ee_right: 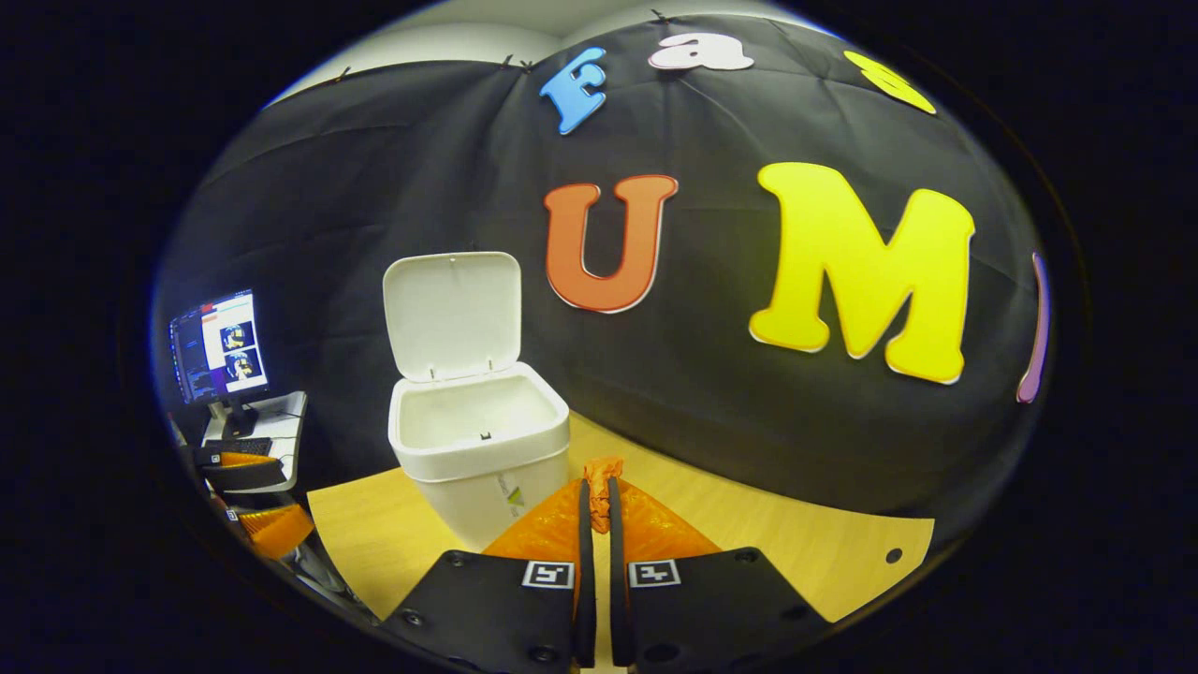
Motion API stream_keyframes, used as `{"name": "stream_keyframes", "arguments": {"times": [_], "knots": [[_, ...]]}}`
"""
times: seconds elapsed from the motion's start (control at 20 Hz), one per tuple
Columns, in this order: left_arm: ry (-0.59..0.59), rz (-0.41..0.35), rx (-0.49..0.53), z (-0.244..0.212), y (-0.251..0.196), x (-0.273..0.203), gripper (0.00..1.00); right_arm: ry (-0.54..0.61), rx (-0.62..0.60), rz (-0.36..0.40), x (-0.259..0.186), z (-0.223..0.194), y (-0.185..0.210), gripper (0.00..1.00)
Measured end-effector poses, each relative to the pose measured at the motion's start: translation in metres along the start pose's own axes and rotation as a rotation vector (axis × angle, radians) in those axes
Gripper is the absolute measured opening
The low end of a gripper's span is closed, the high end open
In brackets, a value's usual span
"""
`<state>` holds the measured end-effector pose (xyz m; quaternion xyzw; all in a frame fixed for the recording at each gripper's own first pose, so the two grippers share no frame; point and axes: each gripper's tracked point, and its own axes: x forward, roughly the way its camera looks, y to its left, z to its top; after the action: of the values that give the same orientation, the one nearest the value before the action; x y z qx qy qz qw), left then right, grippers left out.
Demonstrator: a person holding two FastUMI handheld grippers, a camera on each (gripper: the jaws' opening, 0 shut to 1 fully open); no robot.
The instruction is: Press the lid of the desktop garbage bin to open it, pick up the crumpled paper on the desktop and throw it into the bin, then pick up the pop can on the desktop and drop it into the bin, and finally close the garbage bin lid.
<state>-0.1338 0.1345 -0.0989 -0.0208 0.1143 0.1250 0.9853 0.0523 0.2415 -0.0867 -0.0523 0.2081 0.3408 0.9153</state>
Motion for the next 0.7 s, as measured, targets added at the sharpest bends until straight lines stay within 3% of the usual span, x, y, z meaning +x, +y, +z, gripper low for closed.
{"name": "stream_keyframes", "arguments": {"times": [0.35, 0.7], "knots": [[0.018, 0.108, -0.046, -0.005, 0.049, -0.03, 0.98, 0.018, -0.071, 0.122, 0.079, 0.015, 0.086, 0.06], [0.035, 0.176, -0.05, -0.011, 0.083, -0.039, 0.98, 0.086, -0.14, 0.139, 0.141, -0.003, 0.129, 0.06]]}}
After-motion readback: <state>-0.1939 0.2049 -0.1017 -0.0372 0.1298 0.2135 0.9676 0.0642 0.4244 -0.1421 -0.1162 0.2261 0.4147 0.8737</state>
